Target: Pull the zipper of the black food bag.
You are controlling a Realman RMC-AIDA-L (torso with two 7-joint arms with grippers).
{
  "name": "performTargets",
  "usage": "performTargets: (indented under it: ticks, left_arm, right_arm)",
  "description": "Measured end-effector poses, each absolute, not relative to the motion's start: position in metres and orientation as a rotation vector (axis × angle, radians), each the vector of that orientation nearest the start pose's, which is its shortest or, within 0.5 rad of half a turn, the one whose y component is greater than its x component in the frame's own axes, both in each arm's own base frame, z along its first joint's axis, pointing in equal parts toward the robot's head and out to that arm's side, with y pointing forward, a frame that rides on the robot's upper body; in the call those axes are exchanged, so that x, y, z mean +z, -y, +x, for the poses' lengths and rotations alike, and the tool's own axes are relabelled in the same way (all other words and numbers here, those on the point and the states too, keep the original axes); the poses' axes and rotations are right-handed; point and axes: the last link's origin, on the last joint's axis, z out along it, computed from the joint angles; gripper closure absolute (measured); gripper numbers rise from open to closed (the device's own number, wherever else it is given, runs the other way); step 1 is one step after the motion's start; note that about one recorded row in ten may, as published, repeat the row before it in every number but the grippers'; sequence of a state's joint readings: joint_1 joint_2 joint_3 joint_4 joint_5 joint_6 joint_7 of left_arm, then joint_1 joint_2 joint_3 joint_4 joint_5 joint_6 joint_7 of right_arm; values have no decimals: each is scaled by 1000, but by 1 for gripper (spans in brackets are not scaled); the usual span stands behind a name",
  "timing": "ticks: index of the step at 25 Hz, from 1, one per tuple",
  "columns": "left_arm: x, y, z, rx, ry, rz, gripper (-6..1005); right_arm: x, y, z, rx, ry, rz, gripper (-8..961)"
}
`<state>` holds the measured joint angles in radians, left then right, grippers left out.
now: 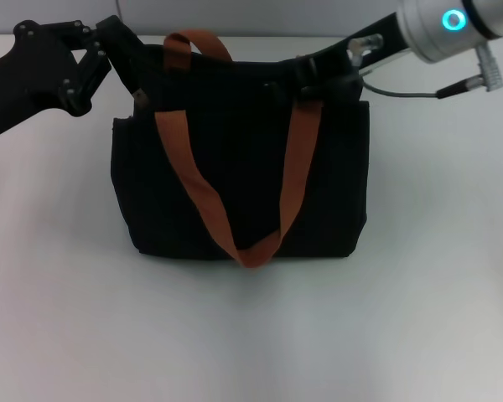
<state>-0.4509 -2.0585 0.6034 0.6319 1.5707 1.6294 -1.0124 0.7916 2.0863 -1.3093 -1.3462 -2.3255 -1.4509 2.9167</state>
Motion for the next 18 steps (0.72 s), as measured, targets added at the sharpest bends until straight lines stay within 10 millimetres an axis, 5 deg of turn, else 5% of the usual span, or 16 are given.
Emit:
performTargets:
  ticks: [18]
  left_arm:
    - [58, -331, -259, -1049, 179, -2290, 977]
  right_arm:
    - [29, -381, 98, 296, -1269, -2555, 945]
